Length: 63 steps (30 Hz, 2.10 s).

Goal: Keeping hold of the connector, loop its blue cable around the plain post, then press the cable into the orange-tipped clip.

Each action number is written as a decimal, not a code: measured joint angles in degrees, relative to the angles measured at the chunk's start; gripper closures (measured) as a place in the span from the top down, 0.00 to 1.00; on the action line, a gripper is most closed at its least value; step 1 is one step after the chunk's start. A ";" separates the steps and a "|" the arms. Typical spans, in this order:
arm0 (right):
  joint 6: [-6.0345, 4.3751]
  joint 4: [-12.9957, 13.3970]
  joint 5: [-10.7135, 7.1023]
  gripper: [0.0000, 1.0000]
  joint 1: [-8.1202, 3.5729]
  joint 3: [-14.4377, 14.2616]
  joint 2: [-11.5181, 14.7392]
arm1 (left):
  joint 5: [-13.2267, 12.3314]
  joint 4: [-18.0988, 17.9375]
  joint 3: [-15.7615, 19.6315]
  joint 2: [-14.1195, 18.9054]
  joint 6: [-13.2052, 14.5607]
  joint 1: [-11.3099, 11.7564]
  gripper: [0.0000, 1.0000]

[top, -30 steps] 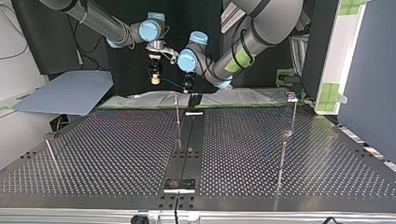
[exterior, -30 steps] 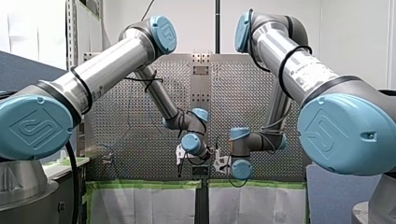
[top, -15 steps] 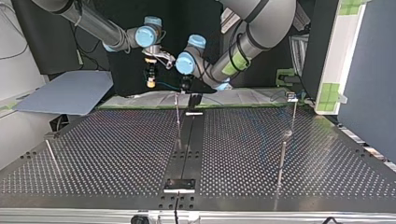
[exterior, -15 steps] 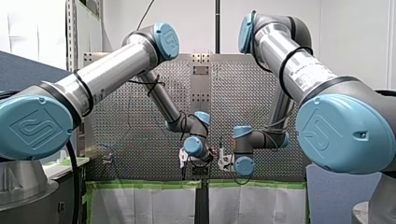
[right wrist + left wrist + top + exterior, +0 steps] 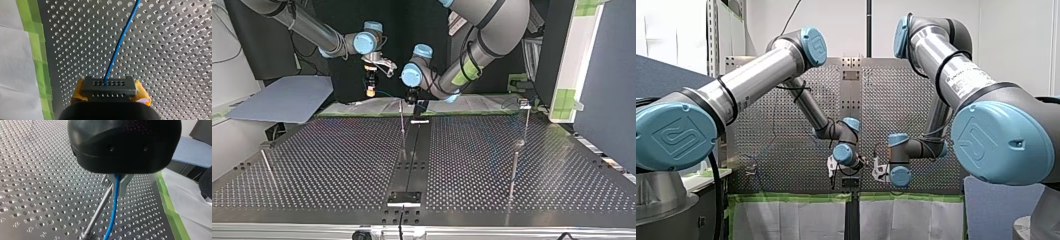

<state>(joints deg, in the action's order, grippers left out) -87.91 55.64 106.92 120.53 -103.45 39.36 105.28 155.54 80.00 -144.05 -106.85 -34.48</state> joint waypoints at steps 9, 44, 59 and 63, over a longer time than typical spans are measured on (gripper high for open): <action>0.00 -0.10 -0.37 0.00 -0.75 0.35 -0.20 | -0.14 1.03 -1.48 -1.78 -0.04 0.29 0.00; 0.96 -3.48 -4.30 0.00 -5.27 7.82 -0.61 | -1.88 5.68 -9.17 -2.12 -0.18 4.71 0.00; 0.97 -5.80 -7.38 0.00 -8.18 10.07 -0.78 | -0.65 7.08 -9.15 -2.10 0.37 5.53 0.00; 0.92 -6.34 -8.32 0.00 -8.83 10.41 -0.80 | 1.26 7.99 -9.15 -2.08 1.67 5.61 0.00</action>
<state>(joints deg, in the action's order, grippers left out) -86.99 49.30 98.60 111.69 -93.04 38.56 106.54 163.54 70.86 -146.12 -105.17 -28.87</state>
